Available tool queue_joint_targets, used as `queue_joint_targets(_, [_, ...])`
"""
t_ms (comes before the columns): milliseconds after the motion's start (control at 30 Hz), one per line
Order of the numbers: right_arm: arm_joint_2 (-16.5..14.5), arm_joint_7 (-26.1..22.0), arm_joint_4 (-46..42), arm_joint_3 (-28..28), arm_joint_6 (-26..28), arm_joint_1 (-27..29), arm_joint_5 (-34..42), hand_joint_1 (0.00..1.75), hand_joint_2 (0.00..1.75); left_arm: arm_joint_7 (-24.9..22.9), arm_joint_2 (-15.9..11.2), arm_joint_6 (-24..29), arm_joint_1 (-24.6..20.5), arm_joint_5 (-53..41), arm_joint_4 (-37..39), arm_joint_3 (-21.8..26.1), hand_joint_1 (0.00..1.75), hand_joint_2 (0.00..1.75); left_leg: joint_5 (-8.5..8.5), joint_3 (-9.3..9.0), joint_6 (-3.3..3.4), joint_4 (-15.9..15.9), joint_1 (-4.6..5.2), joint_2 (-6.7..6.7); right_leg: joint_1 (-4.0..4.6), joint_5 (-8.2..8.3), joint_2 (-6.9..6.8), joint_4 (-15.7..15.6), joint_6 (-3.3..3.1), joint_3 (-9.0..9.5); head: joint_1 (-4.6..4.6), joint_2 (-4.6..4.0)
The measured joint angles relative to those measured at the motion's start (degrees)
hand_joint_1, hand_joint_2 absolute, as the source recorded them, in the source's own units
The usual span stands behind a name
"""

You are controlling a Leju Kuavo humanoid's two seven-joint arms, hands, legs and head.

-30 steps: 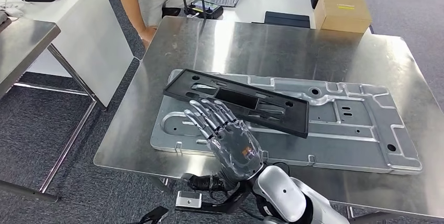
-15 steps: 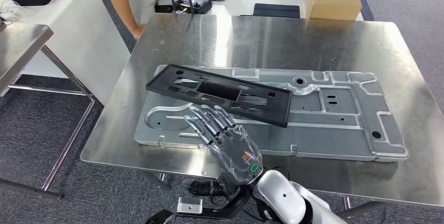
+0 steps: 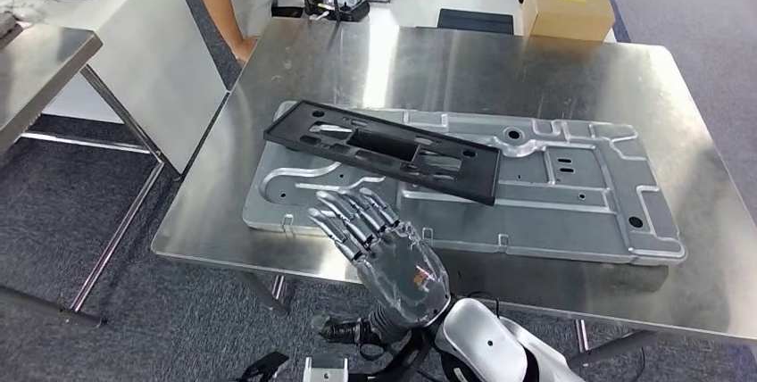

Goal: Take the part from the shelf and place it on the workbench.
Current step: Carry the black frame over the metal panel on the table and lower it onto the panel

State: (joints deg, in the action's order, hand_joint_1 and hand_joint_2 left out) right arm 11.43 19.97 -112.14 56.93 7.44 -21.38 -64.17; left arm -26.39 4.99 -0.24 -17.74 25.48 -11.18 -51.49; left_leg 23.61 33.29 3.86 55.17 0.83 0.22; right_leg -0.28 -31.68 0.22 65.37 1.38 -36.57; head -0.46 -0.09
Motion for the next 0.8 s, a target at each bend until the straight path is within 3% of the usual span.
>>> queue_joint_targets(33, [0.0, -0.2, -0.5, 0.0, -0.5, 0.1, 0.0, 0.0, 1.75, 0.0, 0.0, -0.1, -0.2, 0.0, 0.0, 0.0, 0.0, 1.75, -0.35, 0.59, -0.04, 0.1, -0.11, 0.04, -0.31, -2.2, -0.01, 3.3, 0.41, -0.89, 0.1, 0.0])
queue_joint_targets(67, [0.0, -0.3, -0.9, 0.0, -0.9, 0.2, 0.1, 0.0, 1.75, 0.0, 0.0, -0.2, -0.2, 0.0, 0.0, 0.0, 0.0, 1.75, -0.61, 1.23, -0.27, 0.4, -0.25, 0.09, -0.58, -3.19, -0.02, 5.7, 0.78, -1.35, 0.11, 0.0])
queue_joint_targets(100, [0.0, -0.5, -1.3, 0.0, -1.3, 0.3, 0.2, 0.0, 1.75, 0.1, 0.0, -0.3, -0.3, 0.1, 0.0, 0.0, 0.0, 1.75, -0.87, 1.97, -0.52, 0.9, -0.46, 0.15, -0.86, -2.92, -0.03, 6.7, 1.18, -1.13, 0.12, 0.0])
queue_joint_targets(133, [0.0, -0.7, -1.7, 0.1, -1.7, 0.4, 0.3, 0.0, 1.75, 0.1, 0.0, -0.3, -0.4, 0.1, 0.0, 0.0, 0.0, 1.75, -1.1, 2.79, -0.8, 1.4, -0.74, 0.2, -1.16, -1.58, -0.06, 5.8, 1.6, -0.04, 0.13, 0.0])
queue_joint_targets(200, [0.0, -1.0, -2.8, 0.3, -2.5, 0.5, 0.4, 0.0, 1.75, 0.3, -0.1, -0.5, -0.5, 0.1, 0.0, 0.0, 0.0, 1.75, -1.46, 4.62, -1.53, 2.9, -1.28, 0.22, -1.71, 0.9, -0.11, 0.3, 2.58, 3.91, 0.16, 0.0])
queue_joint_targets(233, [0.1, -1.1, -3.4, 0.5, -2.9, 0.6, 0.6, 0.0, 1.75, 0.5, -0.1, -0.5, -0.6, 0.1, 0.0, 0.0, 0.0, 1.75, -1.62, 5.4, -1.94, 3.6, -1.39, 0.17, -1.69, 1.35, -0.04, -2.4, 2.52, 5.5, 0.21, 0.0])
queue_joint_targets(300, [0.1, -1.3, -4.3, 0.8, -3.8, 0.8, 1.1, 0.0, 1.75, 0.7, -0.2, -0.7, -0.7, 0.2, 0.0, 0.0, 0.0, 1.75, -2.16, 6.24, -2.81, 4.4, -1.32, -0.03, -1.39, 0.77, 0.18, -4.6, 1.62, 6.42, 0.31, 0.0])
queue_joint_targets(367, [0.2, -1.5, -5.1, 1.0, -4.7, 1.2, 1.9, 0.0, 1.75, 0.9, -0.3, -0.8, -0.8, 0.4, 0.0, 0.0, 0.0, 1.75, -2.89, 6.52, -3.56, 4.5, -1.41, -0.16, -1.25, 1.48, 0.2, -4.6, 0.04, 5.66, 0.32, 0.0])
queue_joint_targets(400, [0.2, -1.5, -5.3, 1.1, -5.1, 1.4, 2.3, 0.0, 1.75, 0.9, -0.3, -0.8, -0.8, 0.4, 0.0, 0.0, 0.0, 1.75, -2.43, 6.86, -3.88, 4.8, -1.55, -0.18, -1.22, 1.99, 0.12, -4.6, -0.68, 5.24, 0.26, 0.0])
queue_joint_targets(467, [0.2, -1.6, -5.7, 1.3, -5.8, 1.8, 3.4, 0.0, 1.75, 1.0, -0.5, -0.9, -0.8, 0.5, 0.0, 0.0, 0.0, 1.75, 1.57, 7.99, -4.44, 7.8, -1.78, -0.19, -1.3, 3.27, -0.11, -4.8, -1.91, 4.05, 0.06, 0.0])
queue_joint_targets(533, [0.3, -1.7, -6.0, 1.4, -6.4, 2.3, 4.9, 0.0, 1.75, 1.0, -0.5, -1.0, -0.9, 0.7, 0.0, 0.0, 0.0, 1.75, 7.39, 9.31, -4.83, 14.2, -1.82, -0.21, -1.15, 4.58, -0.21, -4.8, -2.41, 2.5, -0.13, 0.0])
queue_joint_targets(567, [0.3, -1.9, -6.0, 1.4, -6.6, 2.6, 5.7, 0.0, 1.75, 1.0, -0.6, -1.1, -1.0, 0.8, 0.0, 0.0, 0.0, 1.75, 8.94, 9.58, -4.92, 17.3, -1.83, -0.2, -1.04, 5.27, -0.25, -4.8, -2.46, 1.58, -0.17, 0.0])
queue_joint_targets(600, [0.4, -2.0, -6.0, 1.4, -6.9, 3.0, 6.6, 0.0, 1.75, 1.0, -0.6, -1.2, -1.0, 0.8, 0.0, 0.0, 0.0, 1.75, 9.11, 9.26, -4.92, 19.2, -1.83, -0.2, -0.93, 5.95, -0.3, -4.8, -2.48, 0.62, -0.16, 0.0])
queue_joint_targets(667, [0.6, -2.2, -6.0, 1.4, -7.4, 3.6, 8.4, 0.0, 1.75, 1.0, -0.7, -1.3, -1.2, 1.0, 0.0, 0.0, 0.0, 1.75, 6.61, 6.23, -4.52, 18.2, -1.77, -0.21, -0.71, 7.29, -0.32, -4.7, -2.4, -1.21, -0.16, 0.0])
queue_joint_targets(700, [0.7, -2.3, -6.0, 1.4, -7.6, 3.8, 9.4, 0.0, 1.75, 1.0, -0.7, -1.4, -1.3, 1.0, 0.0, 0.0, 0.0, 1.75, 5.64, 3.41, -4.07, 15.1, -1.65, -0.25, -0.66, 7.93, -0.29, -4.7, -2.3, -1.92, -0.16, 0.0])
queue_joint_targets(767, [1.0, -2.5, -5.9, 1.3, -7.6, 4.6, 11.2, 0.0, 1.75, 0.9, -0.8, -1.5, -1.7, 1.0, 0.0, 0.0, 0.0, 1.75, 6.33, -2.46, -3.24, 7.2, -1.21, -0.34, -0.57, 9.1, -0.28, -4.9, -1.8, -2.69, -0.12, 0.0])
queue_joint_targets(800, [1.2, -2.6, -5.8, 1.3, -7.5, 5.1, 12.0, 0.0, 1.75, 0.8, -0.9, -1.6, -1.9, 1.0, 0.0, 0.0, 0.0, 1.75, 6.99, -4.17, -2.93, 4.4, -0.92, -0.41, -0.65, 9.68, -0.35, -5.2, -1.43, -2.69, -0.17, 0.0])
